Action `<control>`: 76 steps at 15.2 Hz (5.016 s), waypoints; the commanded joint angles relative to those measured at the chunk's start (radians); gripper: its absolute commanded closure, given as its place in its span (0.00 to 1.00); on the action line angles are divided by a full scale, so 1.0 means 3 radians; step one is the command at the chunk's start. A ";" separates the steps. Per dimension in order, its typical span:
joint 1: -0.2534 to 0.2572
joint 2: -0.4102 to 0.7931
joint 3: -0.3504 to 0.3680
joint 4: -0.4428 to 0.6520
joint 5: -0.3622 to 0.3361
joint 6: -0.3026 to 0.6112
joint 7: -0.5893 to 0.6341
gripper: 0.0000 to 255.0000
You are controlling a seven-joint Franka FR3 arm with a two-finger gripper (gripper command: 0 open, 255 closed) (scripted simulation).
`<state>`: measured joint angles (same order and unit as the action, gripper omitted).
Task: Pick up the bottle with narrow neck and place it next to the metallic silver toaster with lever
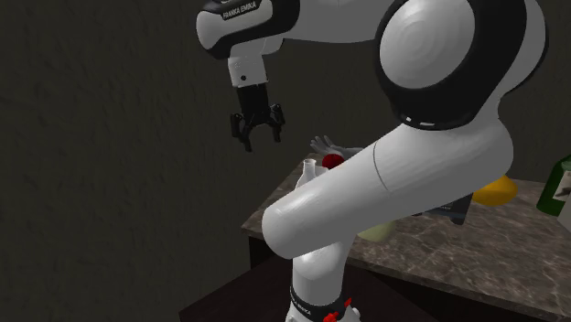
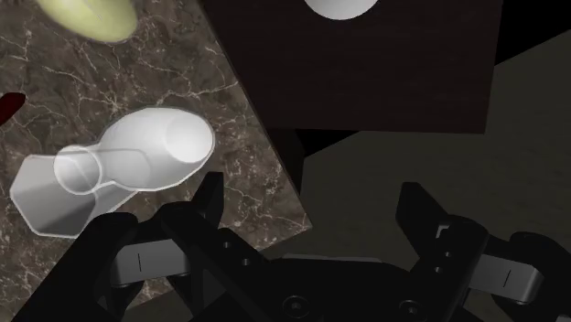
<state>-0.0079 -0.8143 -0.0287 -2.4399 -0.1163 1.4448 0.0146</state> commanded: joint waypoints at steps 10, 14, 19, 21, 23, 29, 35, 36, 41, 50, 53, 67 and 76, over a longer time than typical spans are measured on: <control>-0.0233 0.0327 -0.0746 -0.0144 -0.0474 0.0628 -0.0683 0.00; -0.0303 0.0613 -0.1082 -0.0090 -0.0614 0.0936 -0.0984 0.00; -0.0337 0.0962 -0.1416 -0.0013 -0.0683 0.1276 -0.1282 0.00; -0.0346 0.0974 -0.1438 -0.0093 -0.0701 0.1368 -0.1278 0.00; -0.0354 0.0989 -0.1462 -0.0170 -0.0720 0.1461 -0.1275 0.00; -0.0364 0.1014 -0.1493 -0.0266 -0.0744 0.1582 -0.1272 0.00; -0.0364 0.1014 -0.1493 -0.0265 -0.0744 0.1582 -0.1272 1.00; -0.0364 0.1014 -0.1493 -0.0265 -0.0744 0.1582 -0.1272 1.00; -0.0364 0.1014 -0.1493 -0.0266 -0.0744 0.1582 -0.1271 1.00; -0.0357 0.0911 -0.1414 -0.0027 -0.0700 0.1241 -0.1294 1.00; -0.0352 0.0881 -0.1383 0.0084 -0.0681 0.1101 -0.1305 1.00; -0.0321 0.0848 -0.1261 0.0675 -0.0592 0.0476 -0.1369 1.00; -0.0297 0.0907 -0.1203 0.1117 -0.0541 0.0093 -0.1421 1.00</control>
<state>-0.0978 -0.5447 -0.3916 -2.1222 -0.2804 1.4876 -0.4094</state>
